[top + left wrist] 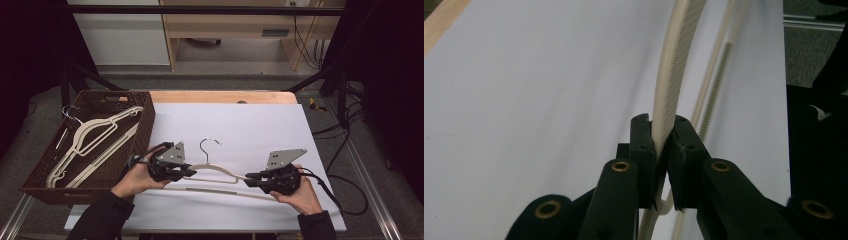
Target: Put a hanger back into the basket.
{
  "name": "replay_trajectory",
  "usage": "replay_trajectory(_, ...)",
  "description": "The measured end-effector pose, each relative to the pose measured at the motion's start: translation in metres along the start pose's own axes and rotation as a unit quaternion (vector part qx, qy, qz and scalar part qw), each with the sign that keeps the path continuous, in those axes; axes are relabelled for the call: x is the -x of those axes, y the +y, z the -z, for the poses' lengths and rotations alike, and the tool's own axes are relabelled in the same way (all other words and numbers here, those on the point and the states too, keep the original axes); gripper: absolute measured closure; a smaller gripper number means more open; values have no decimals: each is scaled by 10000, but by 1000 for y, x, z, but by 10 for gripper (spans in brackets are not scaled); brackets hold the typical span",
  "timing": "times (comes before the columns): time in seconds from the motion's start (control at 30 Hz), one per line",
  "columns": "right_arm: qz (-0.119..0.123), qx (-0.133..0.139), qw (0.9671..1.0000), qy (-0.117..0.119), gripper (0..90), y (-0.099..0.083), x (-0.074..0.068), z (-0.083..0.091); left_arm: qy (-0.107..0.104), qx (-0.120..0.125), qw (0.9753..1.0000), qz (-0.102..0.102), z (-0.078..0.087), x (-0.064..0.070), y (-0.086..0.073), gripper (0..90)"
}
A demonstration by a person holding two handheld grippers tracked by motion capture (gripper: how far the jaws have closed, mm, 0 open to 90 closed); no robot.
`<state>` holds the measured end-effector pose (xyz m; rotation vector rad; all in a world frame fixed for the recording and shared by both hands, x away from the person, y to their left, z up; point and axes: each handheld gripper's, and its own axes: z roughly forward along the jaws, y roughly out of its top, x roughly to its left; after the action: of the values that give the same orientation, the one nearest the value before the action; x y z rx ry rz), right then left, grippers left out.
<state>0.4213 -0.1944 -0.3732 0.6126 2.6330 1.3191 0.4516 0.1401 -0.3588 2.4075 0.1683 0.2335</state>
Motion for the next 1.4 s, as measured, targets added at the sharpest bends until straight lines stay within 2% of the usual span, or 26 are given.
replay_trajectory(0.1,-80,44,9998,-175,702,-1,2,2,-47,-38,10000,43,2,8,5,843)
replay_trajectory(0.23,-83,420,9976,-545,604,-2,5,8,-97,36,9999,78,3,20,12,865)
replay_trajectory(0.3,-136,520,9958,-743,581,-2,6,10,-8,-26,10000,70,4,24,16,869)
replay_trajectory(0.37,-177,662,9944,-801,533,-3,7,14,82,-91,9998,126,4,27,18,870)
replay_trajectory(0.43,-184,895,9911,-965,464,-3,7,18,148,-83,9995,256,5,26,17,870)
replay_trajectory(0.47,-201,1034,9883,-1105,427,-4,8,21,164,-49,9994,303,6,26,17,870)
replay_trajectory(0.57,-348,1233,9826,-1347,350,-6,11,28,289,145,9981,518,13,23,18,870)
replay_trajectory(0.63,-466,1311,9788,-1501,332,-9,14,31,345,280,9971,624,22,20,21,870)
replay_trajectory(0.73,-629,1394,9740,-1672,278,-13,17,35,496,586,9942,760,37,18,27,870)
replay_trajectory(0.8,-688,1448,9717,-1733,242,-15,19,36,569,665,9931,782,49,14,30,869)
replay_trajectory(0.83,-746,1467,9703,-1776,227,-16,19,36,611,751,9916,856,55,13,32,870)
replay_trajectory(0.97,-870,1495,9660,-1921,191,-19,22,37,807,836,9887,946,82,4,35,869)
replay_trajectory(1.1,-948,1480,9645,-1970,173,-22,25,36,957,929,9849,1099,109,-8,31,869)
replay_trajectory(1.13,-963,1460,9644,-1986,171,-22,25,36,1014,934,9837,1156,116,-12,29,869)
replay_trajectory(1.17,-925,1459,9647,-1988,169,-23,25,36,1068,994,9813,1253,121,-15,26,869)
replay_trajectory(1.2,-982,1454,9643,-1984,164,-23,25,35,1135,982,9803,1288,127,-18,23,869)
replay_trajectory(1.33,-976,1381,9648,-2013,146,-23,26,34,1410,897,9742,1514,148,-33,3,869)
replay_trajectory(1.37,-984,1363,9647,-2027,143,-23,26,33,1482,877,9718,1610,157,-39,-8,869)
replay_trajectory(1.4,-979,1334,9652,-2027,142,-24,26,32,1518,866,9707,1650,160,-41,-13,869)
